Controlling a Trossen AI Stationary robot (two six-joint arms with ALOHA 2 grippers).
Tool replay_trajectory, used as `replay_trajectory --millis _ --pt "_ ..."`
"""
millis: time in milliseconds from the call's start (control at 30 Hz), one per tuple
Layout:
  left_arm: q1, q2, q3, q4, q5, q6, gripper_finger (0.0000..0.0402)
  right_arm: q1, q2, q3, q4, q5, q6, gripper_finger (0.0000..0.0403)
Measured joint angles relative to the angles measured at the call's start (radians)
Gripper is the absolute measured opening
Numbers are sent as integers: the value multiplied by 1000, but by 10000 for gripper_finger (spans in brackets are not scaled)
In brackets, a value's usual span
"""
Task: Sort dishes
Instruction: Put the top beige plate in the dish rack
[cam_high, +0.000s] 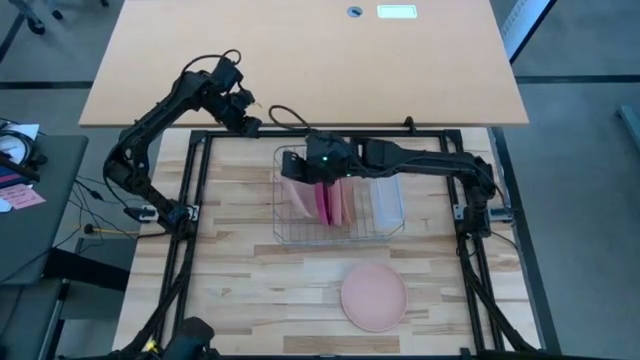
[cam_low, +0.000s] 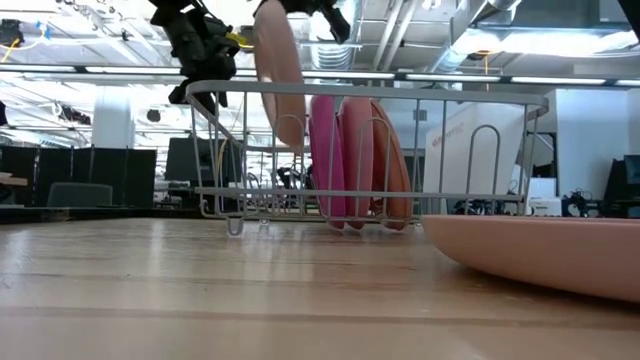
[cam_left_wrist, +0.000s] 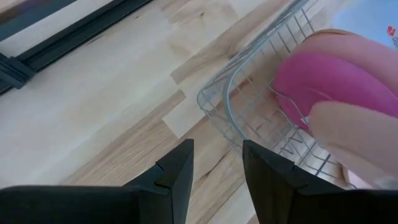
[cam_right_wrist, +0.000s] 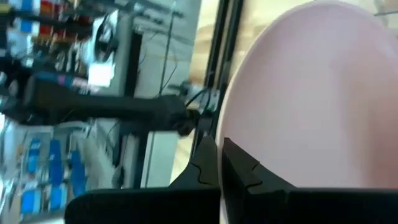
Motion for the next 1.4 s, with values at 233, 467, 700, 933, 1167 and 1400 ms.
replay_trajectory --millis 233,467,700,933,1167,1400 --pt "-3 0 0 5 0 6 132 -39 -107 0 10 -158 -89 0" --pt "-3 0 0 11 -1 -18 132 -76 -268 0 -81 -95 -202 0" --pt "-3 0 0 64 -7 -75 132 -131 -456 1 -402 -117 -345 0" --pt "-3 0 0 95 -7 -130 132 -133 -665 -160 -453 -69 -374 0" --pt "-3 0 0 112 -20 -145 132 -77 -886 -628 108 37 -353 0" --pt "-3 0 0 114 -23 -171 132 -40 -844 -876 661 192 -168 0"
